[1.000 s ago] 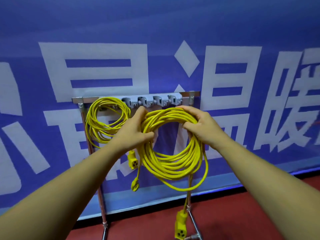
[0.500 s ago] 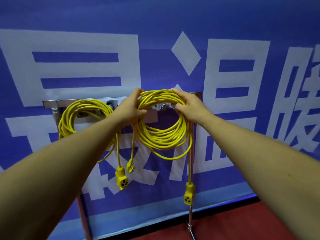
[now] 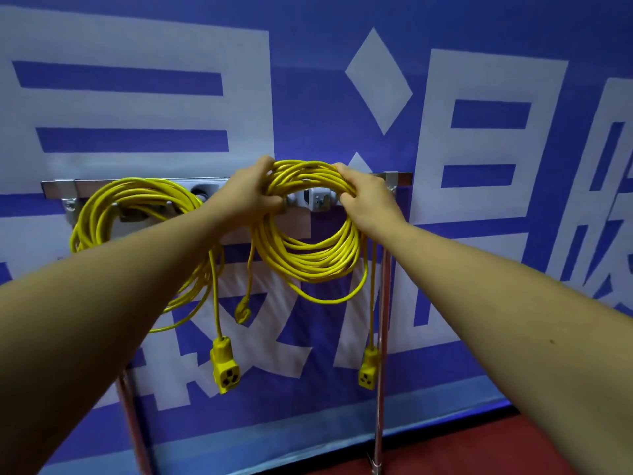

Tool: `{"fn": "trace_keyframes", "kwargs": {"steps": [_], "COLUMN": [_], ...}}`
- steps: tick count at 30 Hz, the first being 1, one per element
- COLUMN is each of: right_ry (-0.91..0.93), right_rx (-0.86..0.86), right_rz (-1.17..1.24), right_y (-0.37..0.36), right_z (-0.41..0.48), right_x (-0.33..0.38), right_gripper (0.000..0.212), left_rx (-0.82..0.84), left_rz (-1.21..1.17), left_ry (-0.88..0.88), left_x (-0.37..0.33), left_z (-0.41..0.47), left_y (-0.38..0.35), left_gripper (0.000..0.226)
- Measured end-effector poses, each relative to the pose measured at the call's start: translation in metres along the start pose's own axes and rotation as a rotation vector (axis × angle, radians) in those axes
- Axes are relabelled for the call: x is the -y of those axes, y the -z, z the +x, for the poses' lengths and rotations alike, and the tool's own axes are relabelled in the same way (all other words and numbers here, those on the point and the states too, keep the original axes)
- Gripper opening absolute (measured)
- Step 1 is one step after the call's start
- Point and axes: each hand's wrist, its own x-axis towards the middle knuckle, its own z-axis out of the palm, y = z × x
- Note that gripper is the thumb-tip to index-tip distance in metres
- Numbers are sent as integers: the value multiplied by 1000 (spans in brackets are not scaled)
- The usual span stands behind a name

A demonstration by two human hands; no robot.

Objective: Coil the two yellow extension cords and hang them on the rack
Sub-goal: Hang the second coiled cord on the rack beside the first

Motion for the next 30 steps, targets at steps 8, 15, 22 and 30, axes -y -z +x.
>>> {"fn": "trace_keyframes", "kwargs": {"steps": [8, 15, 22, 30], "right_ry": [-5, -48, -74, -34], "right_rx": [113, 186, 340, 144], "right_rz": [63, -100, -122, -292], "right_y": [-18, -23, -20, -20], "right_z": [5, 3, -4, -6], "right_x": [-8, -6, 4, 7], "right_gripper": [51, 57, 69, 54], "left_rx": [51, 99, 66, 9], "left_rz": [157, 166, 47, 71], "left_ry": [56, 54, 143, 61], "left_x": [2, 14, 10, 15], "left_z": [0, -2, 1, 1], "left_y": [-11, -23, -24, -24], "left_gripper": [38, 39, 46, 42]}}
